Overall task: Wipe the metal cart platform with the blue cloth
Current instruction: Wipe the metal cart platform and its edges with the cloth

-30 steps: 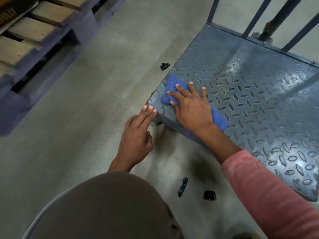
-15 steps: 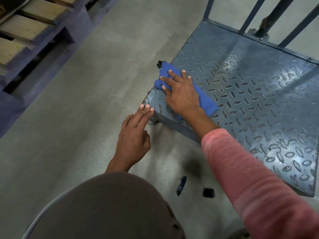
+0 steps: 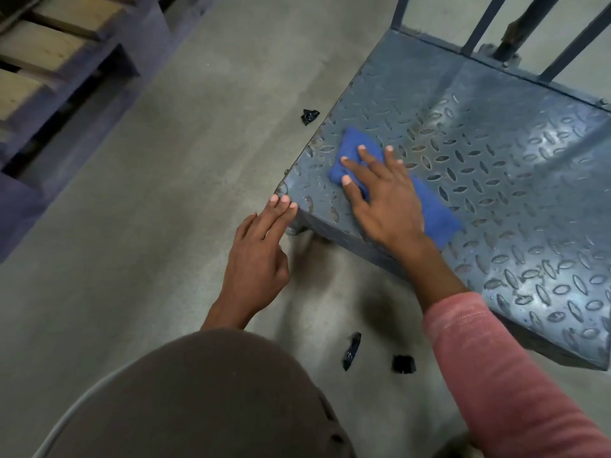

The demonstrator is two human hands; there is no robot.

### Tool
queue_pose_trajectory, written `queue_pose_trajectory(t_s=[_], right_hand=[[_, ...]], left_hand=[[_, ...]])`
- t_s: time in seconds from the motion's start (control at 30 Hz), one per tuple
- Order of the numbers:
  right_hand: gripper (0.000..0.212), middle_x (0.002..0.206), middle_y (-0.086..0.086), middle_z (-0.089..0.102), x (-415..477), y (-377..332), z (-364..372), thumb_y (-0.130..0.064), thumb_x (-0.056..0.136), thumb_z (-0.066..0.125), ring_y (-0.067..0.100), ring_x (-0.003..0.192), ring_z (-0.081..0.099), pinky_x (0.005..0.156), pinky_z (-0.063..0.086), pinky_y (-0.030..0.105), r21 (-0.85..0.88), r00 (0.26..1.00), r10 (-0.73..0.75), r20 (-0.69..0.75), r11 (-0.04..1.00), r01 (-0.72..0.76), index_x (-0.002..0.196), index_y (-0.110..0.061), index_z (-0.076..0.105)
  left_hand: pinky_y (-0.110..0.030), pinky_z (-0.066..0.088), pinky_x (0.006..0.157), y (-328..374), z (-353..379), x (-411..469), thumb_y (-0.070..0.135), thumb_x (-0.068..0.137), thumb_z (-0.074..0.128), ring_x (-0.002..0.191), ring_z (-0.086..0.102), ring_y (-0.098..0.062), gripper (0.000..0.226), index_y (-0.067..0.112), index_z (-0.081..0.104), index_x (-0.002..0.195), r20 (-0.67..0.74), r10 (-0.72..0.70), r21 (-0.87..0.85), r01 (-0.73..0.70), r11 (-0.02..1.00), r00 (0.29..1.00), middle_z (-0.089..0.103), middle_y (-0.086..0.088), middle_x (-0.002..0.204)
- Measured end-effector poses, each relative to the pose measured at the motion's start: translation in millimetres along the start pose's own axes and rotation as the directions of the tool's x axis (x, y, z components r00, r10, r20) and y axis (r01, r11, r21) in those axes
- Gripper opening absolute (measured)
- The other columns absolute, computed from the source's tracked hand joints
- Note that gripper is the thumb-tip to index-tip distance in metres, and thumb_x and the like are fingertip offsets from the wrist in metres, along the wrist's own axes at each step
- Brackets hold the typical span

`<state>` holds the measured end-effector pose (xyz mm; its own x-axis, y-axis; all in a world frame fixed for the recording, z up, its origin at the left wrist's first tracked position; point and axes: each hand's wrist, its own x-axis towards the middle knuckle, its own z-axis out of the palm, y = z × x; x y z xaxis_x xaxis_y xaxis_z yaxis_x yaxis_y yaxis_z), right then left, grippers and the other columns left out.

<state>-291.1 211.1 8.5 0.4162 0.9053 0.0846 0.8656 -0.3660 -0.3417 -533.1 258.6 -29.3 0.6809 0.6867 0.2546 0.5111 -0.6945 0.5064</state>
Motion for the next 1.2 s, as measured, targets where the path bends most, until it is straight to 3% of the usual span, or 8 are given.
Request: queue_pose_trajectory(t_s=[0.13,0.43,0.57,0.7,0.87,1.07,1.2], right_hand=[[0.046,0.161,-0.008,0.034,-10.9,-35.3,15.4,-0.051,0.104,0.035,0.028,0.155,0.014,0.126,0.012,0.043,0.053,0.972,-0.227,0.06,0.973,0.224,0.146,-0.038,0.048],[0.042,0.162,-0.012,0.032,-1.1,-76.7,29.1,-0.047,0.105,0.033,0.023,0.156,0.008,0.126,0.007,0.041,0.082,0.984,-0.168,0.055,0.983,0.163,0.143,-0.04,0.052],[0.046,0.162,-0.007,0.033,-46.6,-64.4,27.1,-0.044,0.105,0.035,0.027,0.154,0.014,0.124,0.014,0.045,0.042,0.997,-0.014,-0.078,0.999,0.017,0.149,-0.032,0.046],[0.049,0.162,-0.006,0.031,-67.3,-49.8,17.3,-0.045,0.103,0.039,0.026,0.152,0.021,0.116,0.026,0.046,0.01,0.987,0.133,-0.093,0.991,-0.132,0.15,-0.031,0.044],[0.055,0.159,-0.001,0.036,-73.8,-2.0,-7.5,-0.056,0.1,0.039,0.026,0.145,0.032,0.109,0.03,0.046,-0.092,0.95,0.282,-0.135,0.951,-0.295,0.148,-0.03,0.046],[0.053,0.165,0.0,0.026,-100.0,78.6,-38.7,-0.047,0.106,0.035,0.024,0.154,0.013,0.12,0.014,0.046,-0.039,0.821,0.521,-0.231,0.839,-0.543,0.153,-0.022,0.039],[0.044,0.16,0.015,0.032,-107.6,118.0,-54.2,-0.037,0.103,0.045,0.033,0.149,0.025,0.116,0.025,0.047,0.118,0.674,0.629,-0.387,0.759,-0.641,0.141,-0.015,0.049]], left_hand=[[-0.048,0.035,0.121,2.9,4.1,-0.6,-0.011,0.075,0.062,0.157,0.026,-0.019,0.083,0.007,0.045,0.155,-0.039,-0.006,-0.008,0.006,1.0,0.999,0.04,-0.006,0.164],[-0.055,0.036,0.118,2.4,-1.3,2.5,-0.001,0.075,0.05,0.154,0.033,-0.023,0.076,0.005,0.049,0.15,0.0,-0.025,0.025,0.025,0.999,1.0,0.045,-0.012,0.159],[-0.053,0.035,0.119,6.1,-3.3,4.3,0.003,0.078,0.049,0.154,0.033,-0.024,0.071,0.007,0.052,0.148,0.007,-0.004,0.081,0.004,0.997,1.0,0.047,-0.011,0.158],[-0.051,0.033,0.119,20.0,-1.7,11.9,0.011,0.09,0.053,0.148,0.043,-0.033,0.053,0.001,0.056,0.142,-0.03,0.061,0.209,-0.053,0.977,0.998,0.053,-0.017,0.15],[-0.052,0.029,0.123,52.0,5.2,47.2,0.041,0.106,0.036,0.152,0.037,-0.031,0.058,0.005,0.051,0.149,0.183,0.17,0.236,-0.211,0.948,0.968,0.048,-0.014,0.157],[-0.05,0.011,0.13,93.7,16.0,116.3,0.061,0.103,0.015,0.16,0.01,-0.027,0.078,0.014,0.025,0.164,0.503,0.208,0.243,-0.368,0.897,0.839,0.02,-0.009,0.172],[-0.049,0.005,0.13,124.3,36.1,150.4,0.053,0.108,0.028,0.161,0.003,-0.029,0.072,0.011,0.016,0.165,0.596,0.236,0.298,-0.484,0.823,0.767,0.009,-0.012,0.174]])
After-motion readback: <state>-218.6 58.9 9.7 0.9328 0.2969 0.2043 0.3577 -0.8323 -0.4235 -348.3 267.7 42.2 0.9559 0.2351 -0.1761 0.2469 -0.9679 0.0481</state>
